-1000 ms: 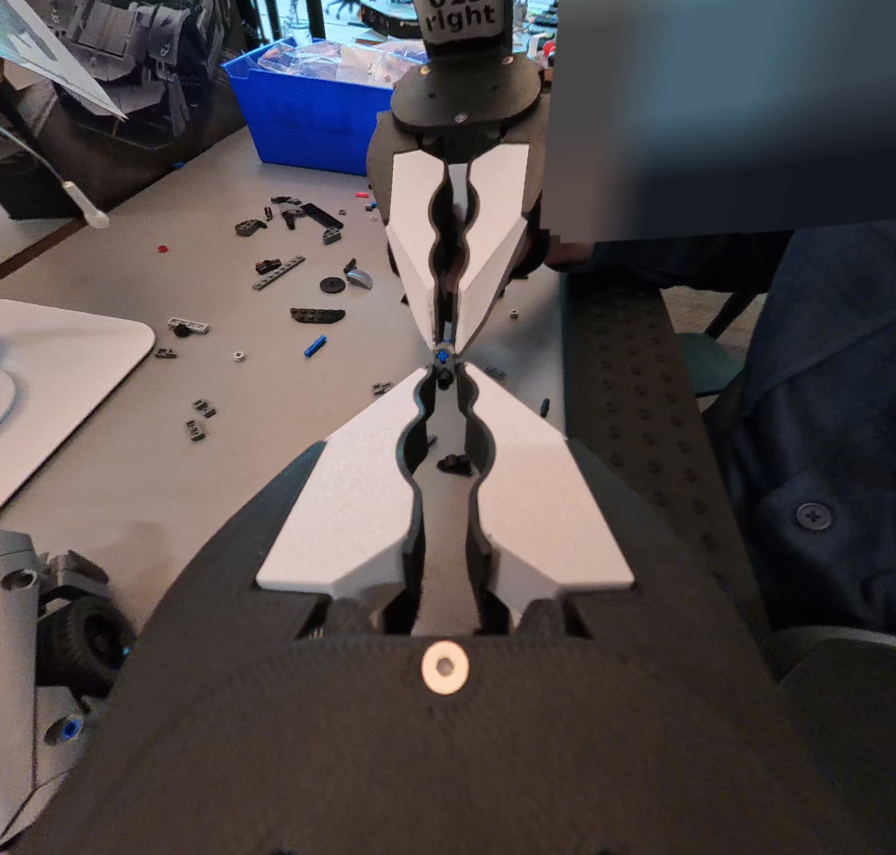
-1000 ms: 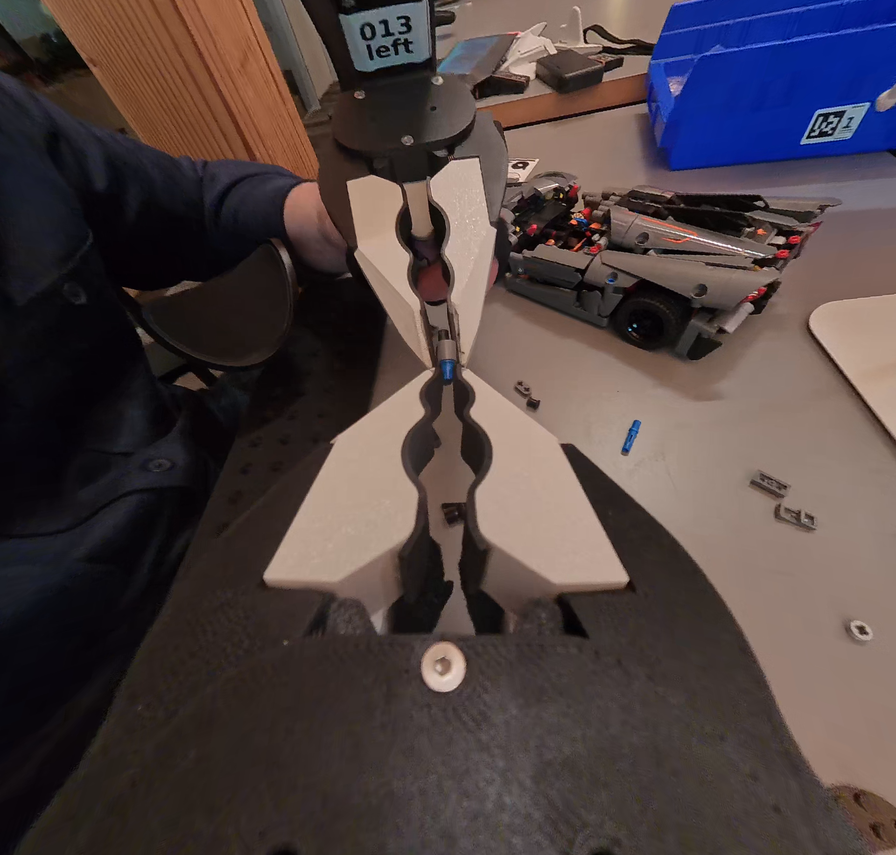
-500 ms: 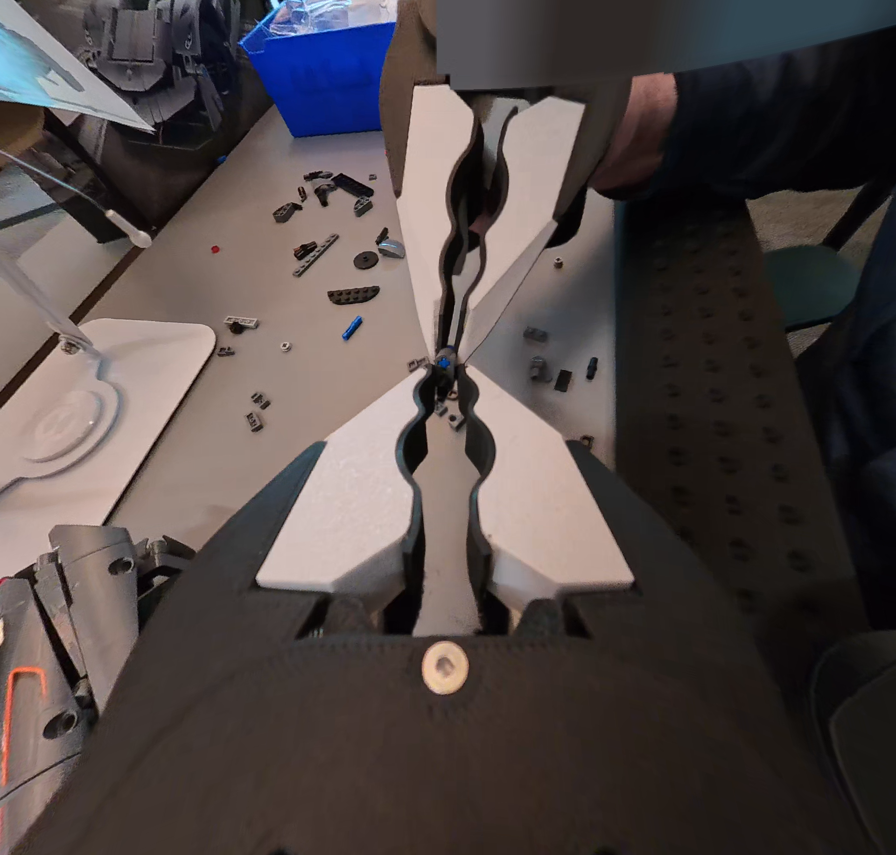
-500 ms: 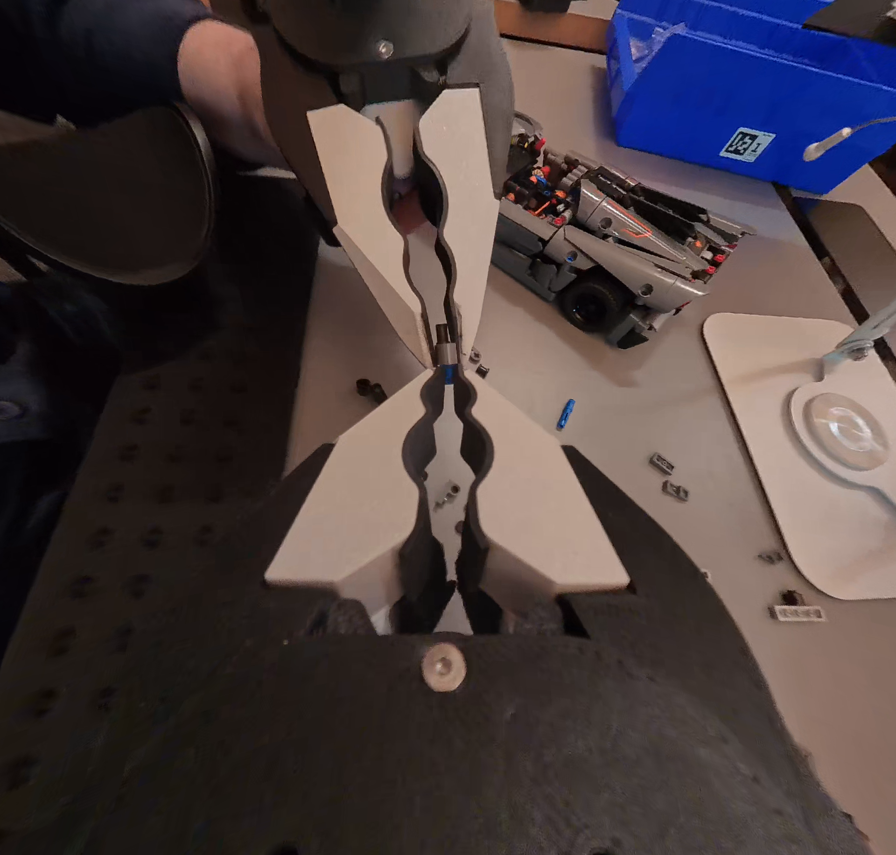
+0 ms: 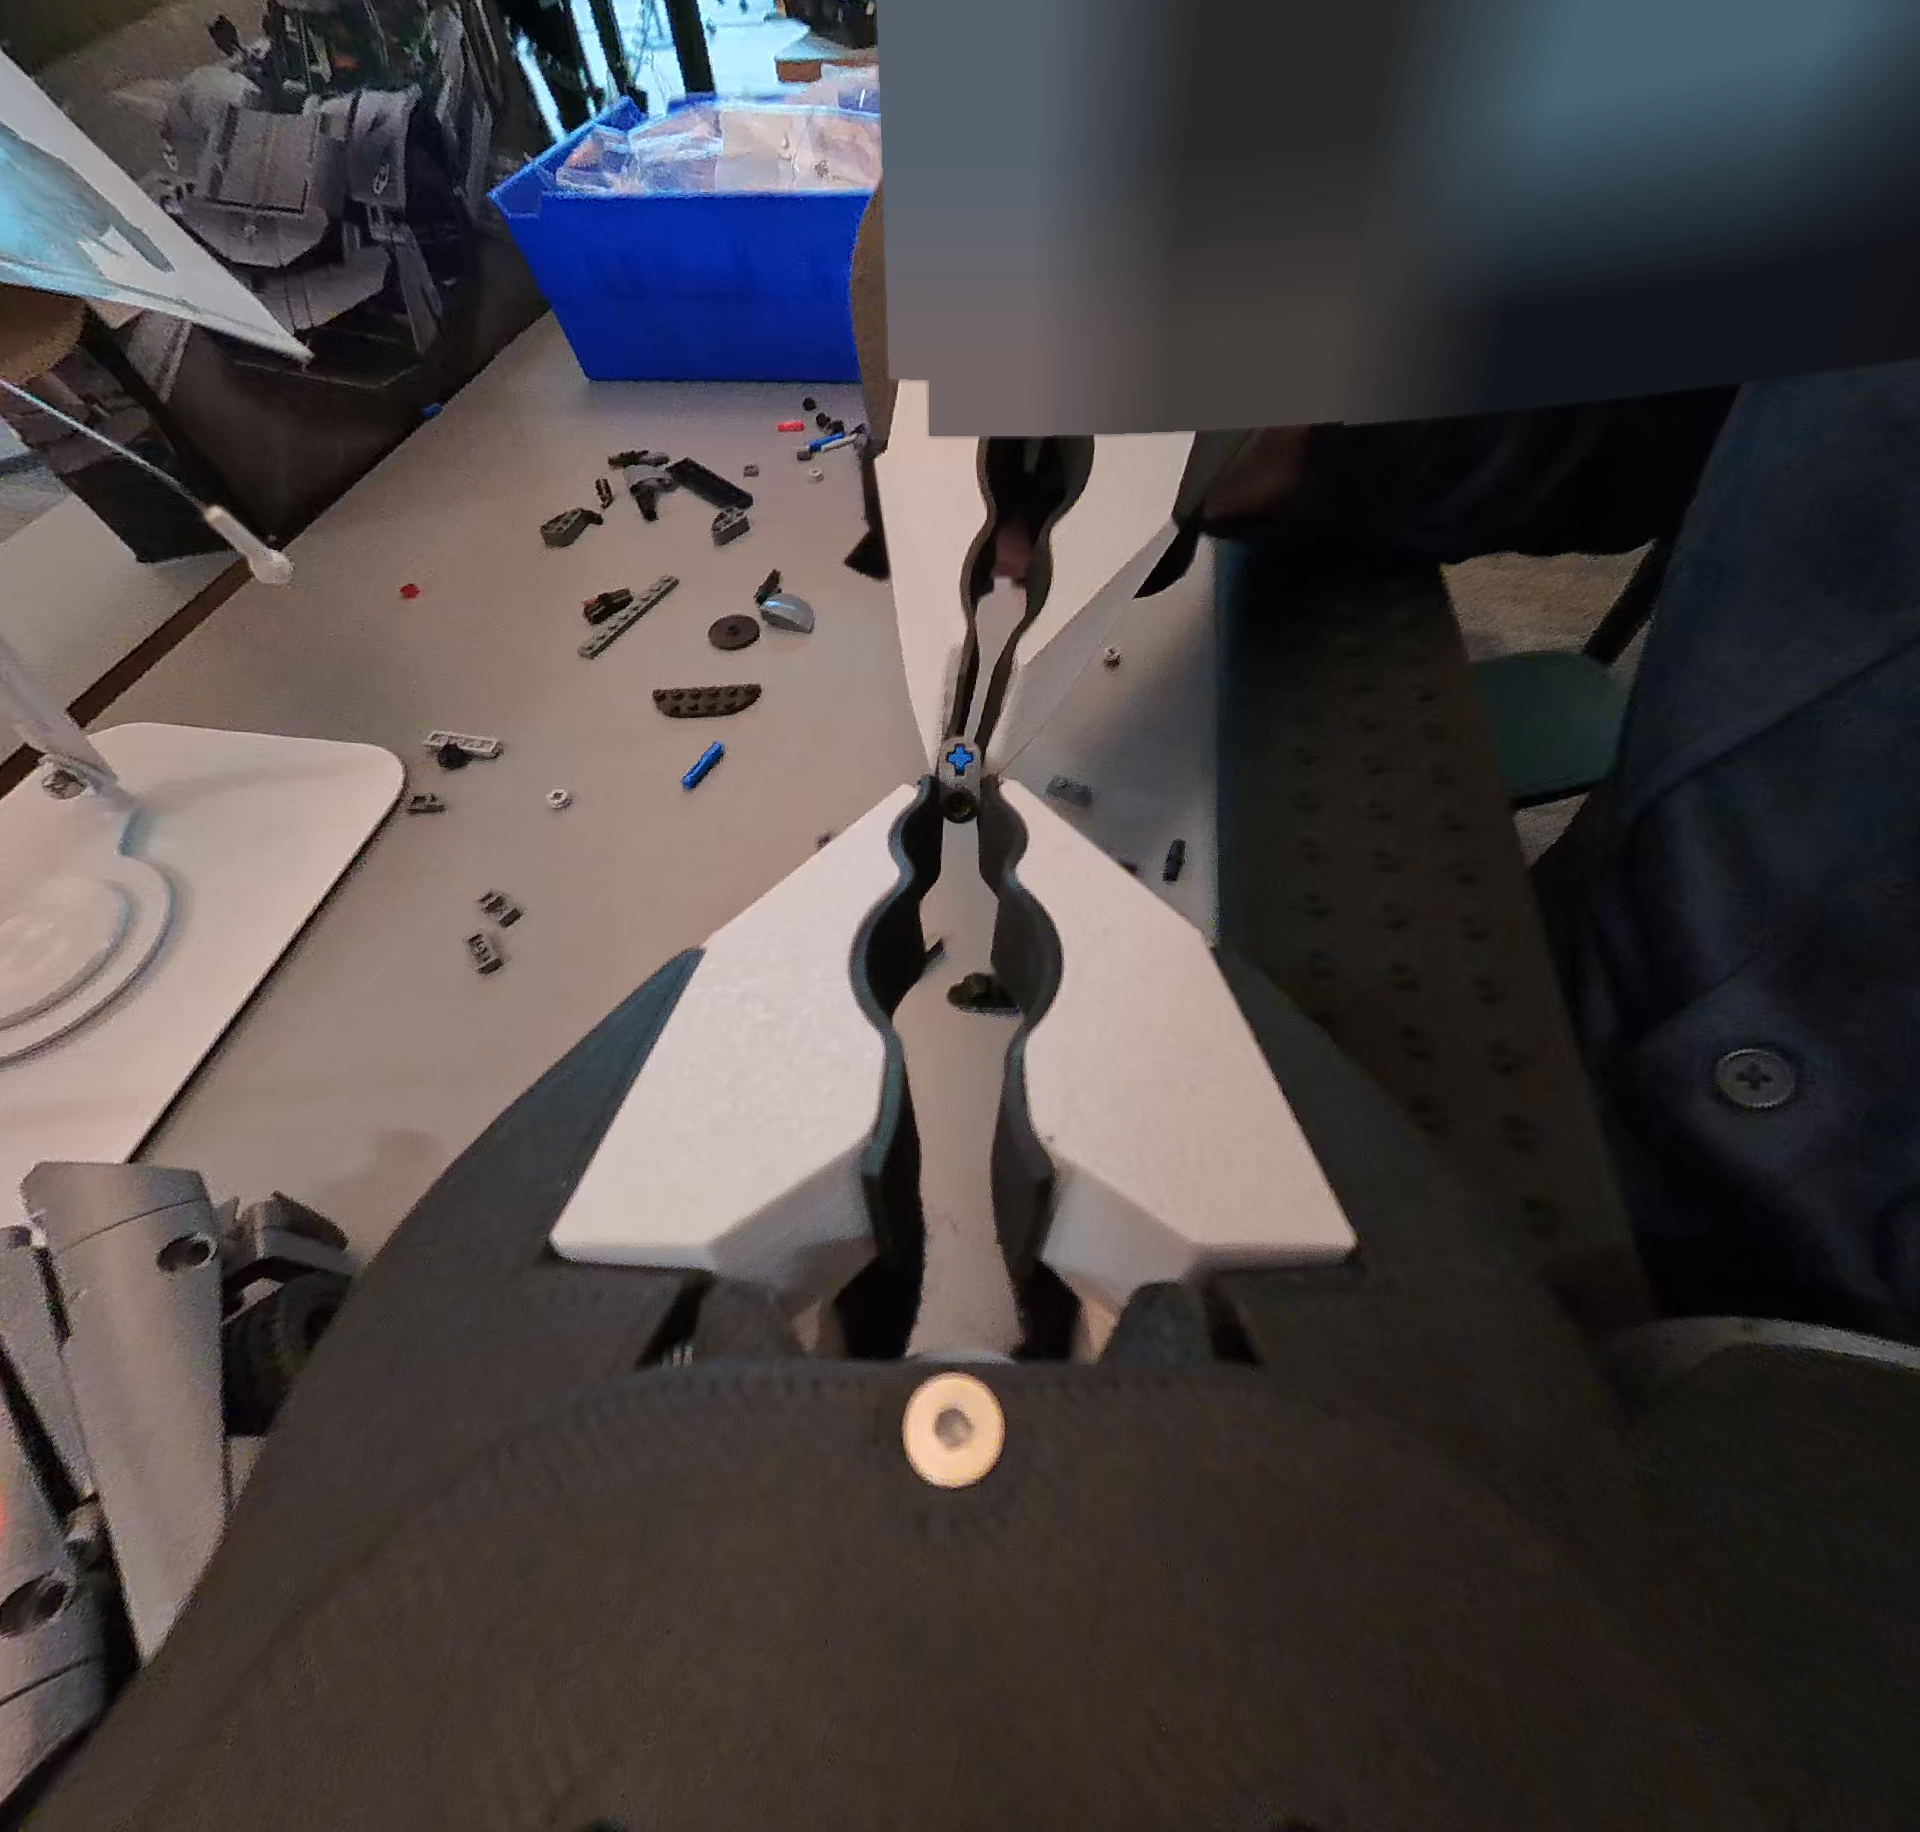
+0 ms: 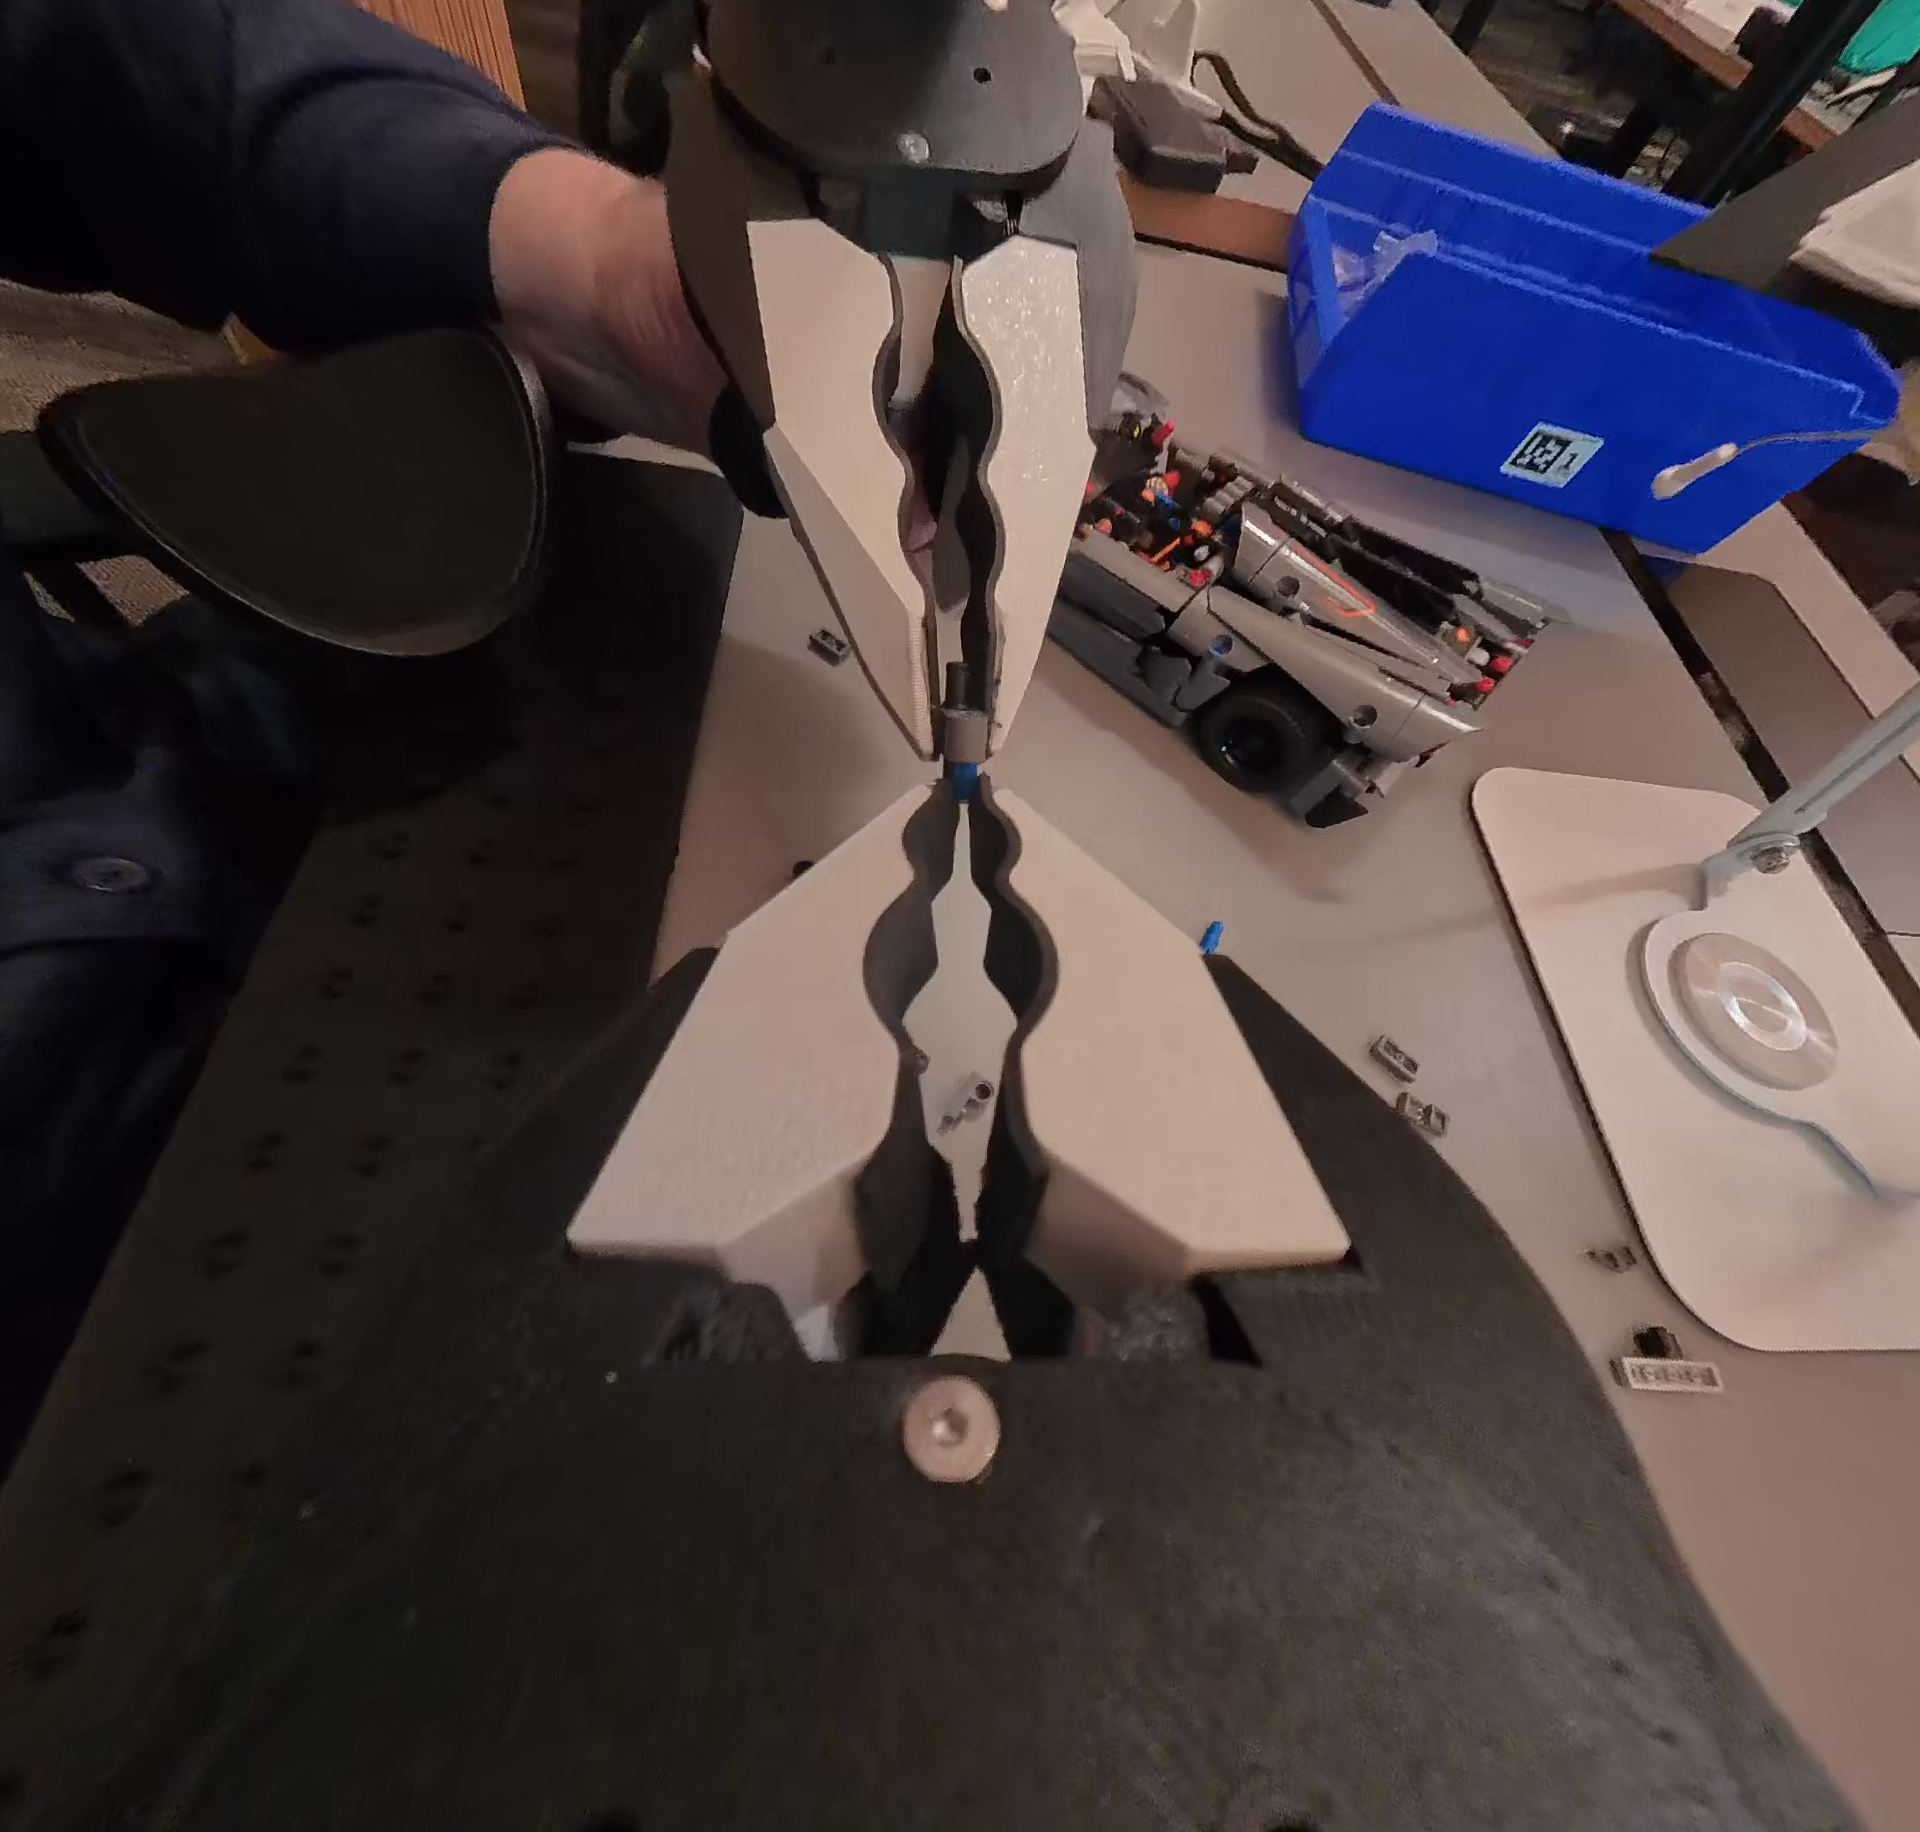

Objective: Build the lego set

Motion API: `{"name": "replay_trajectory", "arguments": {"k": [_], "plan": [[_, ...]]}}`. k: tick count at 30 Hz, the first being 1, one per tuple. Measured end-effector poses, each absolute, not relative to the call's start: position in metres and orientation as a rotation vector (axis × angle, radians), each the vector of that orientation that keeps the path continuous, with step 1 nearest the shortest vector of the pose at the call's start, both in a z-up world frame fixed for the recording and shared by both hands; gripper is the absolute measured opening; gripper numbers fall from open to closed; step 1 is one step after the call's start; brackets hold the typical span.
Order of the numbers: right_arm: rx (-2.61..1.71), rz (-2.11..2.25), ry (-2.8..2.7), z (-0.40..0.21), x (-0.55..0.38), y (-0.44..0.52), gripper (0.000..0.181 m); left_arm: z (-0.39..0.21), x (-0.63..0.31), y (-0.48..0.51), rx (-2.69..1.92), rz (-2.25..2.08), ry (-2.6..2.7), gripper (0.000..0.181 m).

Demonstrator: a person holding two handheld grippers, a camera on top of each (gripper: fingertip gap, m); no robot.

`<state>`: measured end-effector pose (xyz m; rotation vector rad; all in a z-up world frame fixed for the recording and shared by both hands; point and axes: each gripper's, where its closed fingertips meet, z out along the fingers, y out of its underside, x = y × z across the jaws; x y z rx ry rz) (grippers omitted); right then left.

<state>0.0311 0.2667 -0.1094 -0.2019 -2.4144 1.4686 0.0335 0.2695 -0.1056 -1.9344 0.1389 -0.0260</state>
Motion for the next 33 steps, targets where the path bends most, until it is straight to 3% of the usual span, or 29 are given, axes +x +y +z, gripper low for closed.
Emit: {"name": "replay_trajectory", "arguments": {"k": [2,4,6,14,18,22,33], "plan": [[-0.235,1.317,-2.426,-0.122,0.020,0.280,0.000,-0.099,0.028,0.268,-1.894,-0.053,0.083,0.004],[-0.352,1.354,-2.434,-0.130,0.011,0.301,0.000,-0.047,-0.003,0.236,-1.638,-0.123,-0.091,0.002],[-0.301,1.422,-2.430,-0.119,0.017,0.288,0.000,-0.067,-0.007,0.239,-1.750,0.026,-0.056,0.004],[-0.369,1.672,-2.390,-0.106,0.018,0.280,0.000,-0.096,0.011,0.261,-1.834,-0.137,-0.012,0.004],[-0.399,1.671,-2.404,-0.111,0.017,0.274,0.019,-0.105,0.015,0.270,-1.870,-0.111,0.021,0.004],[-0.386,1.669,-2.398,-0.111,0.019,0.270,0.003,-0.109,0.024,0.277,-1.884,-0.109,0.066,0.004],[-0.281,1.399,-2.465,-0.127,0.023,0.273,0.000,-0.121,0.027,0.282,-1.984,0.108,0.207,0.008]]}}
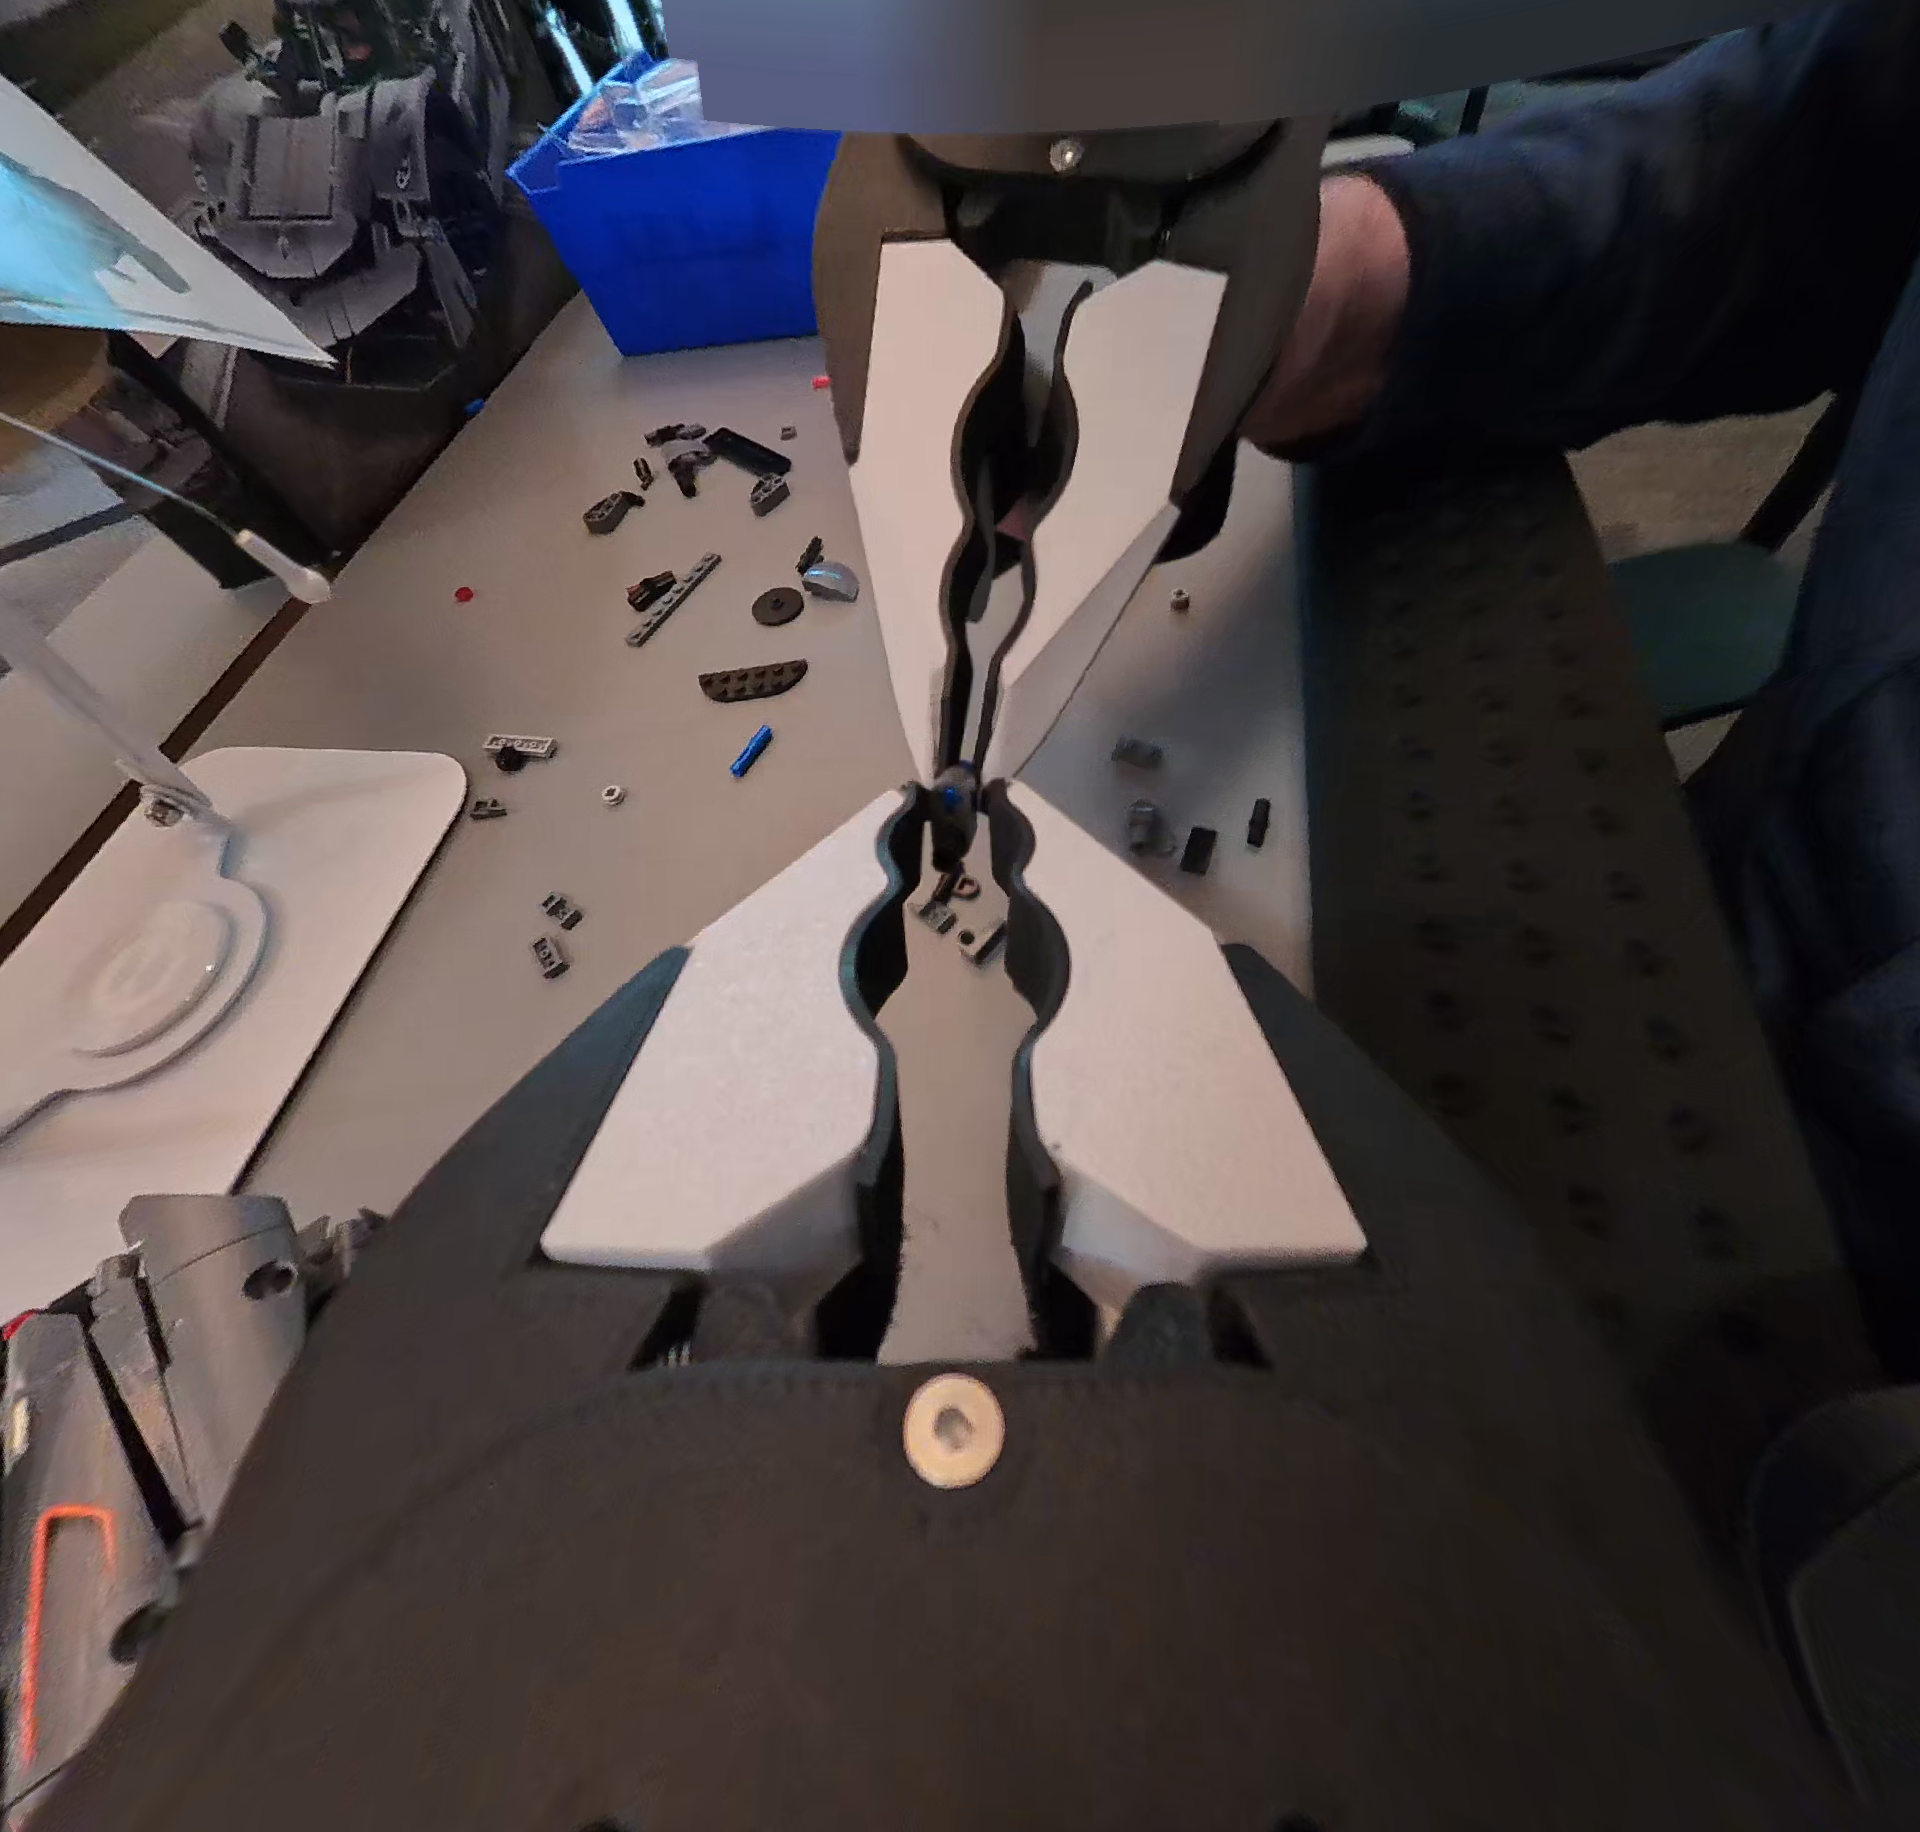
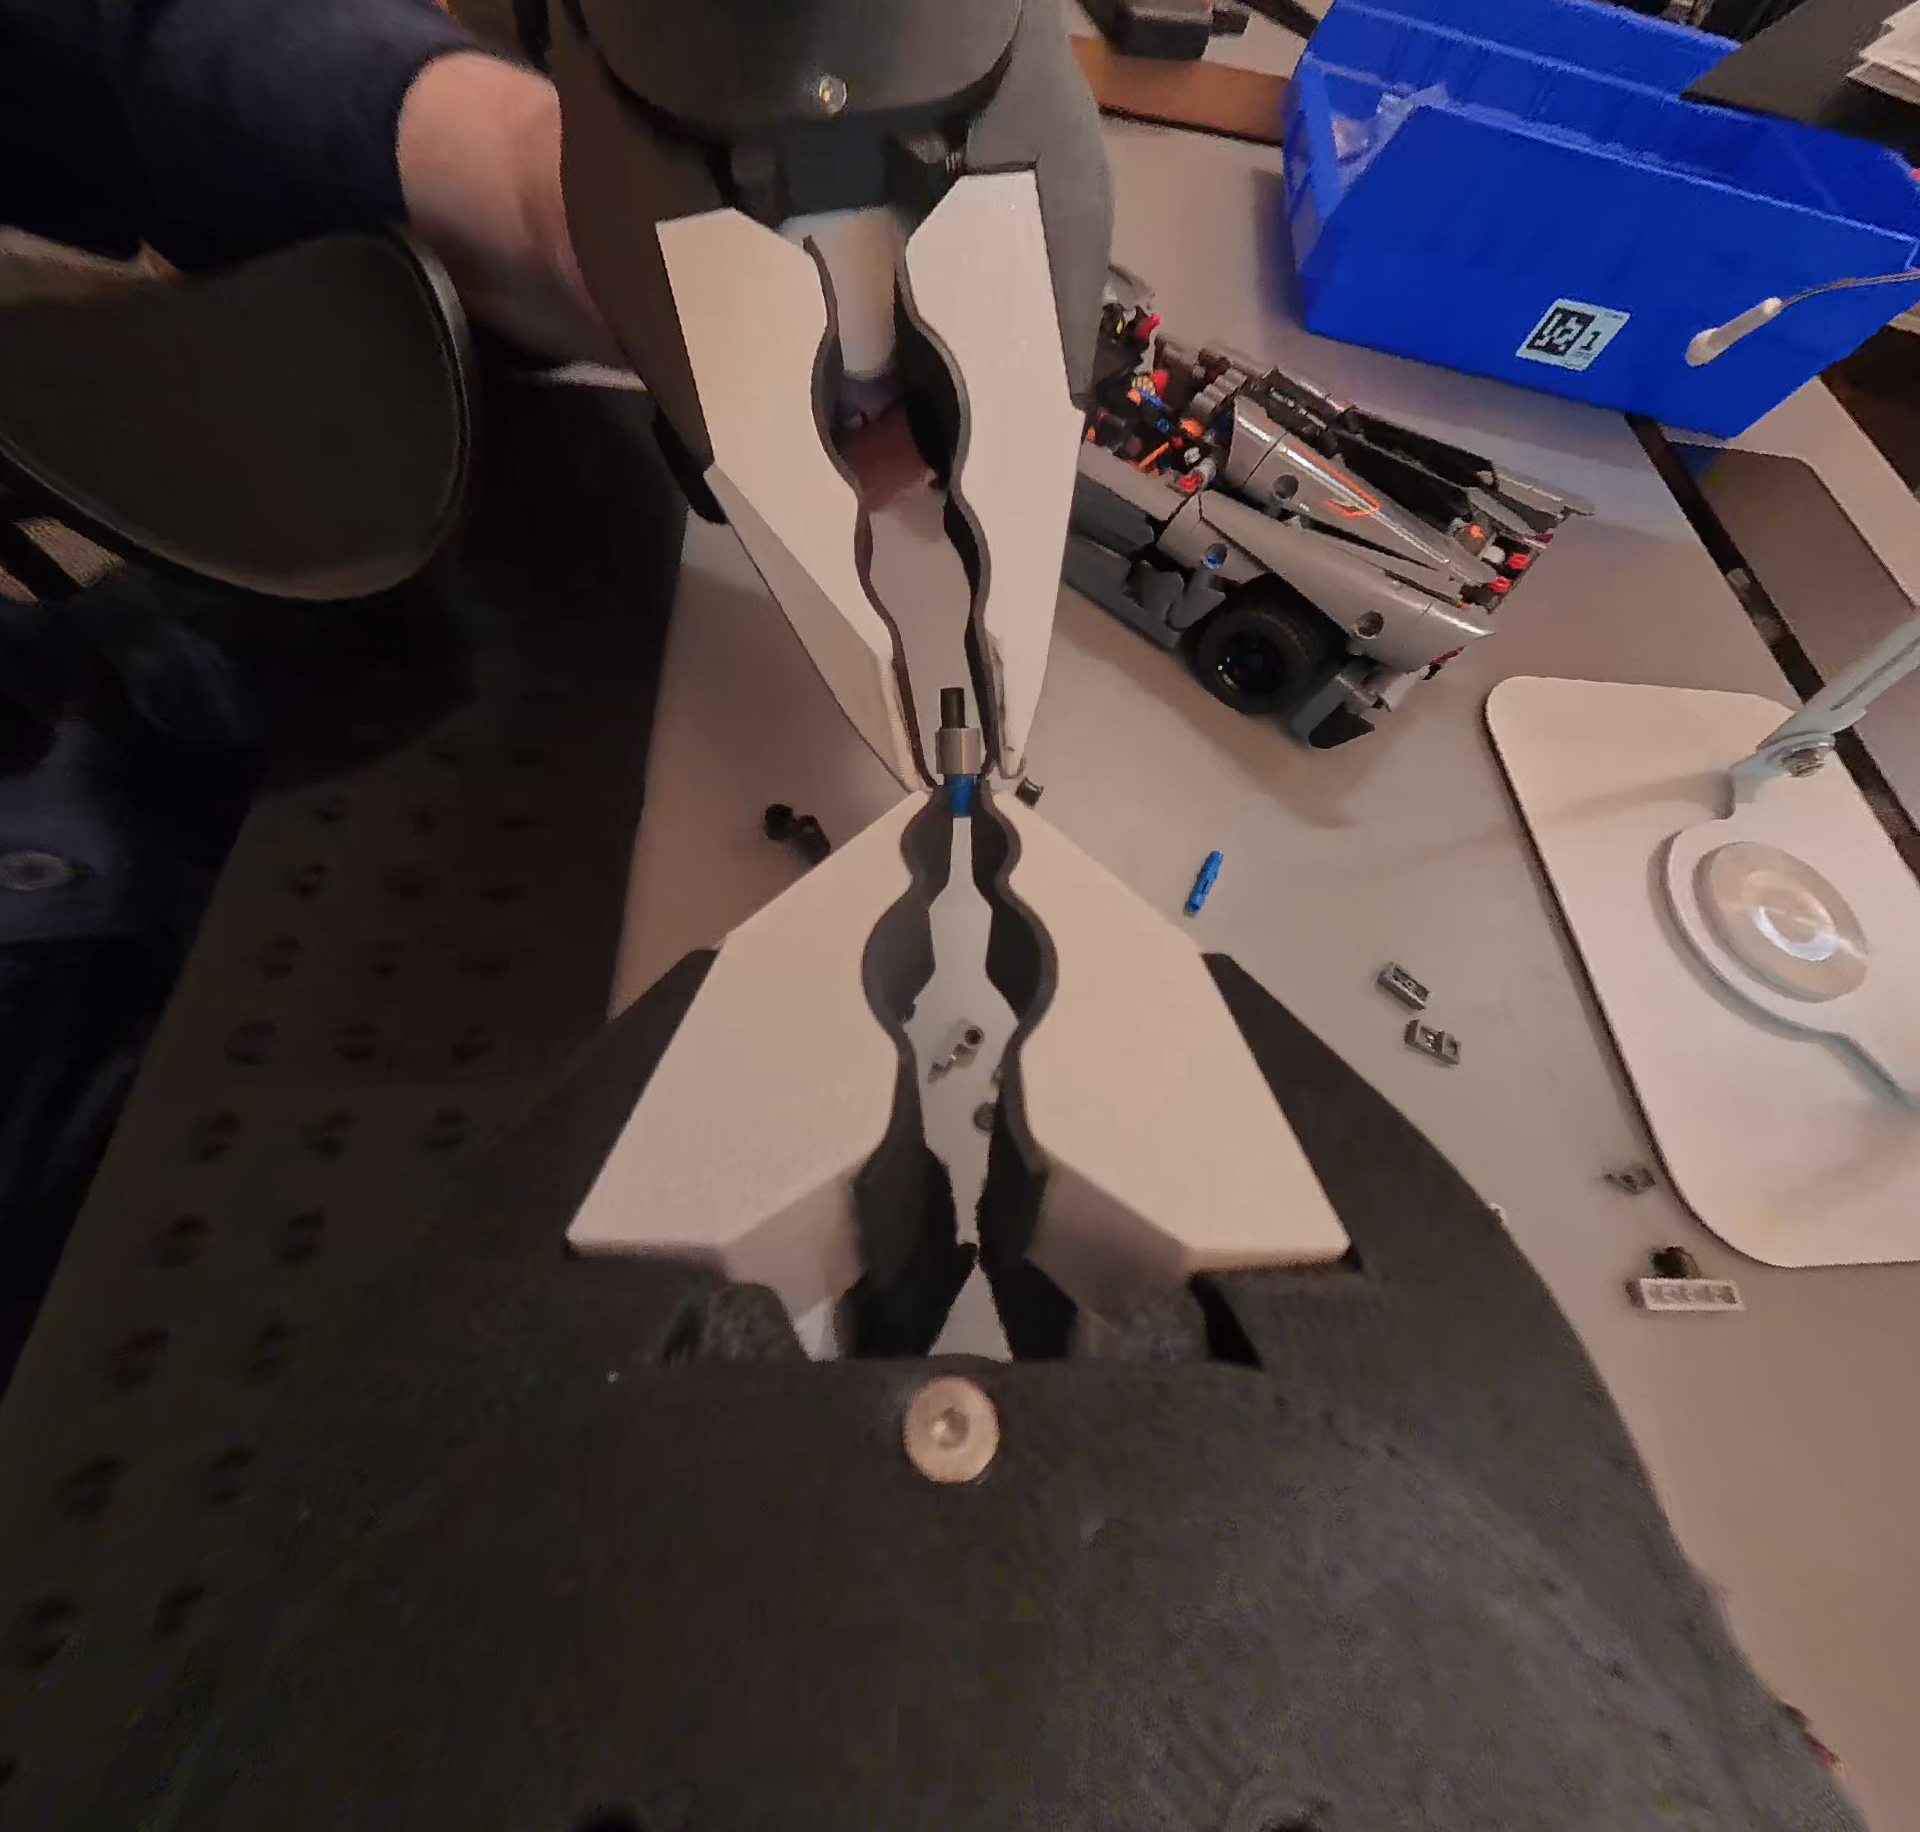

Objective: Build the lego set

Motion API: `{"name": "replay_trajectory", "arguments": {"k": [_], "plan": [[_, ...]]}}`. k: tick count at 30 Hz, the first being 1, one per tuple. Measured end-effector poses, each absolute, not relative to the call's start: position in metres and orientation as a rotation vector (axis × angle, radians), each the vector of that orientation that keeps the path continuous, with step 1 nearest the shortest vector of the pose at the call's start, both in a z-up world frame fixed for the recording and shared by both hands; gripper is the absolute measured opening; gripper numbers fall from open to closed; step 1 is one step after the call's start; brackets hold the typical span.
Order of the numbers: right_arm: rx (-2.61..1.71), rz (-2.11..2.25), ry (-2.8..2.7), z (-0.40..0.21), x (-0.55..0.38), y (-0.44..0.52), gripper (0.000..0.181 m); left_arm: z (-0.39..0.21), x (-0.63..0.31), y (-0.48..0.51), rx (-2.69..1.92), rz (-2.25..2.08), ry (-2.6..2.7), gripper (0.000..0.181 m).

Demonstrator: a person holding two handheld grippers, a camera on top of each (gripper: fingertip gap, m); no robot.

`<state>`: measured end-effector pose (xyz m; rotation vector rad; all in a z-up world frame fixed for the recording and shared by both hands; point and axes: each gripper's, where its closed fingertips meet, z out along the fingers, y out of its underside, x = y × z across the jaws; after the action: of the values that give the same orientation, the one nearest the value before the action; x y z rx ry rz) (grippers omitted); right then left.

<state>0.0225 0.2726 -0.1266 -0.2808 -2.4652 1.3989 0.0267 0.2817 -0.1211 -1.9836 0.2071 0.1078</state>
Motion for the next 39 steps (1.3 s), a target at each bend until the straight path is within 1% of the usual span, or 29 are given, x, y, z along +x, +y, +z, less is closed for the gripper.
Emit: {"name": "replay_trajectory", "arguments": {"k": [2,4,6,9,16,17,18,19,20,22,23,24,25,26,28,30,32,35,39], "plan": [[-0.241,1.340,-2.476,-0.130,0.025,0.271,0.000,-0.124,0.030,0.282,-2.008,0.131,0.246,0.010],[-0.226,1.303,-2.481,-0.133,0.026,0.272,0.000,-0.127,0.031,0.281,-2.042,0.172,0.280,0.003],[-0.199,1.273,-2.477,-0.133,0.027,0.272,0.000,-0.127,0.032,0.281,-2.051,0.202,0.288,0.003],[-0.189,1.270,-2.488,-0.135,0.030,0.273,0.000,-0.128,0.035,0.281,-2.043,0.123,0.256,0.003],[-0.231,1.423,-2.456,-0.120,0.032,0.272,0.000,-0.111,0.036,0.276,-1.965,0.006,0.195,0.003],[-0.273,1.257,-2.471,-0.137,0.019,0.289,0.000,-0.100,0.029,0.272,-1.920,0.009,0.148,0.003],[-0.340,1.220,-2.478,-0.146,0.011,0.306,0.000,-0.072,0.014,0.257,-1.807,-0.025,0.051,0.003],[-0.398,1.348,-2.457,-0.135,0.011,0.309,0.000,-0.048,-0.003,0.237,-1.686,-0.035,-0.033,0.002],[-0.372,1.384,-2.431,-0.122,0.012,0.305,0.000,-0.055,-0.011,0.231,-1.714,0.035,-0.039,0.003],[-0.307,1.360,-2.434,-0.119,0.014,0.291,0.000,-0.082,0.010,0.251,-1.834,-0.026,0.038,0.003],[-0.308,1.378,-2.433,-0.122,0.014,0.290,0.000,-0.086,0.015,0.256,-1.858,-0.035,0.074,0.004],[-0.305,1.390,-2.410,-0.123,0.012,0.292,0.000,-0.087,0.019,0.258,-1.848,-0.134,0.066,0.004],[-0.290,1.415,-2.358,-0.116,0.012,0.292,0.008,-0.085,0.019,0.258,-1.798,-0.204,0.029,0.003],[-0.260,1.447,-2.304,-0.106,0.015,0.288,0.024,-0.088,0.017,0.260,-1.791,-0.221,0.013,0.003],[-0.181,1.480,-2.259,-0.096,0.024,0.278,0.018,-0.094,0.023,0.268,-1.805,-0.285,0.026,0.003],[-0.157,1.474,-2.221,-0.093,0.025,0.274,0.016,-0.100,0.027,0.274,-1.832,-0.283,0.050,0.003],[-0.143,1.490,-2.230,-0.094,0.029,0.272,0.014,-0.100,0.032,0.277,-1.823,-0.298,0.057,0.003],[-0.075,1.392,-2.225,-0.100,0.030,0.271,0.004,-0.100,0.035,0.280,-1.808,-0.358,0.043,0.004],[-0.004,1.316,-2.180,-0.099,0.033,0.269,0.004,-0.098,0.038,0.280,-1.776,-0.440,0.033,0.003]]}}
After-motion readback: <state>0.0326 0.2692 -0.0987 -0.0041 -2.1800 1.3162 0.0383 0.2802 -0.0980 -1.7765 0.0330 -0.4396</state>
